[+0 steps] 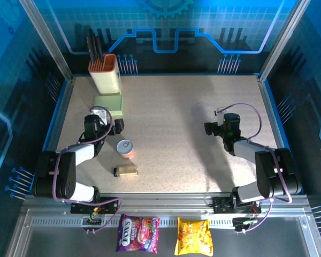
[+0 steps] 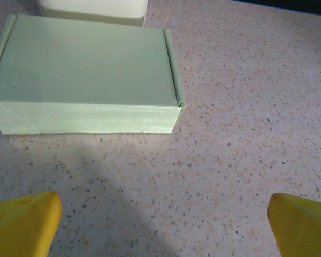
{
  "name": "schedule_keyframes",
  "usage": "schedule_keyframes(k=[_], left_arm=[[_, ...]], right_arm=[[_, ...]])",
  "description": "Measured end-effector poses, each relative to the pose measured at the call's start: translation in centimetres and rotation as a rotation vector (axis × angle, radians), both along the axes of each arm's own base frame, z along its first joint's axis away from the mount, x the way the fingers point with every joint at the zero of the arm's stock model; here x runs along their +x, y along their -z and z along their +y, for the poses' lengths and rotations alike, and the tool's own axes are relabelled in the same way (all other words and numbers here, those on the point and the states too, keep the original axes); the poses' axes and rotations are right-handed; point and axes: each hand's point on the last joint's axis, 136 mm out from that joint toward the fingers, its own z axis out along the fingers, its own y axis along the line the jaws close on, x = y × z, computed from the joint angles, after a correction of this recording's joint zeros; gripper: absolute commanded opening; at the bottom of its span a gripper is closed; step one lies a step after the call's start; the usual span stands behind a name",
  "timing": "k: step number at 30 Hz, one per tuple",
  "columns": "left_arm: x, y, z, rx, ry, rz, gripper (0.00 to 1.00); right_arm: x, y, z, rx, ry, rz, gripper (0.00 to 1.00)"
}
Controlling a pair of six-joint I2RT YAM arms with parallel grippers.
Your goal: Fold the paper box
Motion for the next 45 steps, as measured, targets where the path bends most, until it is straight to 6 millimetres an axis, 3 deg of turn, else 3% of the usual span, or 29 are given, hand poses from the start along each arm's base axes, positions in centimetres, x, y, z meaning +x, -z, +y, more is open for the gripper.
schedule_keyframes(k=[3, 10, 15, 19, 45], left_arm=[[0.5, -0.3, 0.0, 0.020, 0.011, -0.030, 1.00], [1.3, -0.2, -0.1, 0.040, 0.028, -0.084, 1.00], [1.1, -0.5, 0.0, 0.046, 0.019, -0.147, 1.00], [-0.1, 1.4, 0.0, 0.049, 0.023, -0.112, 1.00], [0.3, 0.8, 0.1, 0.068, 0.015, -0.141, 1.00]], right_arm=[[0.7, -0.4, 0.3, 0.030, -0.021, -0.068, 0.99], [-0.1, 1.6, -0.4, 0.075, -0.021, -0.085, 0.99], [0.4, 0.5, -0.3, 0.083, -0.024, -0.131, 0.99], [0.5, 0.3, -0.4, 0.084, -0.024, -0.141, 0.99], [0.6, 0.0, -0.2, 0.088, -0.031, -0.154, 0.99]])
